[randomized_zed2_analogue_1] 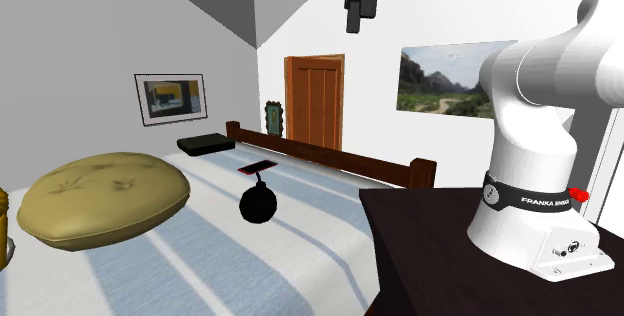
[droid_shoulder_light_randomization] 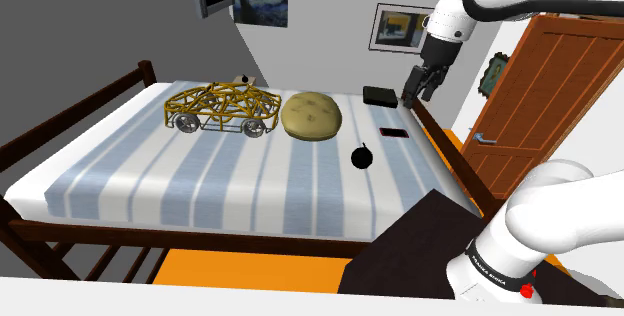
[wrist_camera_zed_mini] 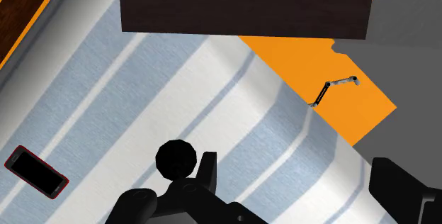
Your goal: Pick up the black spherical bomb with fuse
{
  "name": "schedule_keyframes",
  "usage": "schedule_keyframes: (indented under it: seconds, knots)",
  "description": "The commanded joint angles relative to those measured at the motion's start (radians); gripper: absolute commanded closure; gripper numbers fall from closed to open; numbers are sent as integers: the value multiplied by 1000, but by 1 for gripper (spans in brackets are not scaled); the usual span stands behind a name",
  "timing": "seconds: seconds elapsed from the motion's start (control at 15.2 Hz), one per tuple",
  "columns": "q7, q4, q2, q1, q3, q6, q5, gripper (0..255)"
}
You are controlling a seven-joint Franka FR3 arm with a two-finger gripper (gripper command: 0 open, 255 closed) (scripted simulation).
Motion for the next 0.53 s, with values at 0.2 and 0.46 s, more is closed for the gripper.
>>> schedule_keyframes:
  seconds: [0.2, 0.46]
  knots:
    - [-25, -59, 47, -8, -7, 113, -27, 0]
    - [-53, -118, 133, -21, -18, 270, -63, 0]
